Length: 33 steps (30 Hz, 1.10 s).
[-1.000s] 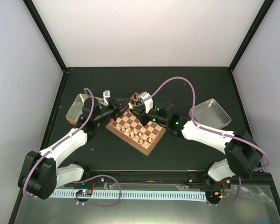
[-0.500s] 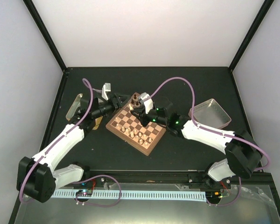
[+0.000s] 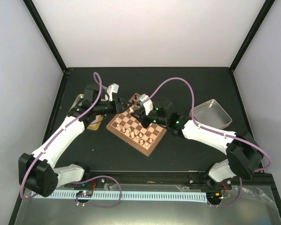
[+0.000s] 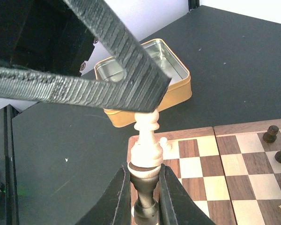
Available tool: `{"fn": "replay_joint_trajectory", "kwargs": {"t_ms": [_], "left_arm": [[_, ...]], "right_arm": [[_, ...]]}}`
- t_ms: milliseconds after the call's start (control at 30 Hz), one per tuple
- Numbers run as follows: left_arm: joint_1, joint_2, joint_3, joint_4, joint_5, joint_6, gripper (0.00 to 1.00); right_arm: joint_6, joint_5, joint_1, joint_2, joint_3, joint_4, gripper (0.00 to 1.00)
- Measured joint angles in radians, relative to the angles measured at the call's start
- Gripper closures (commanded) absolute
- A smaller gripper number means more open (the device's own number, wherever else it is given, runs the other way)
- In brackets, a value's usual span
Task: Set up the chess pieces on the board
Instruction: Pick up the chess piece from the chessboard.
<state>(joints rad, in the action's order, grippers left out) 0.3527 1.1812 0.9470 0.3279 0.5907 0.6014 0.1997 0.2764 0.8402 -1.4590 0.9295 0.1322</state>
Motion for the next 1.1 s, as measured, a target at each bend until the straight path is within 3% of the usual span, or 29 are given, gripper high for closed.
{"fn": "replay_joint_trajectory", "kwargs": {"t_ms": [367, 667, 1100], "left_arm": [[0.0, 0.05, 0.037, 0.091, 0.113, -0.092, 0.71], [-0.005, 0.077, 0.068, 0.116, 0.105, -0.129, 0.93], [-0.006, 0.033, 0.083, 0.153, -0.014, -0.159, 0.95]], "right_arm": [[-0.016, 0.0, 0.0, -0.002, 0.001, -0.007, 0.93], [-0.019, 0.0, 0.0, -0.003, 0.002, -0.007, 0.93], [-0.022, -0.023, 0.0, 0.0, -0.031, -0.018, 0.93]]}}
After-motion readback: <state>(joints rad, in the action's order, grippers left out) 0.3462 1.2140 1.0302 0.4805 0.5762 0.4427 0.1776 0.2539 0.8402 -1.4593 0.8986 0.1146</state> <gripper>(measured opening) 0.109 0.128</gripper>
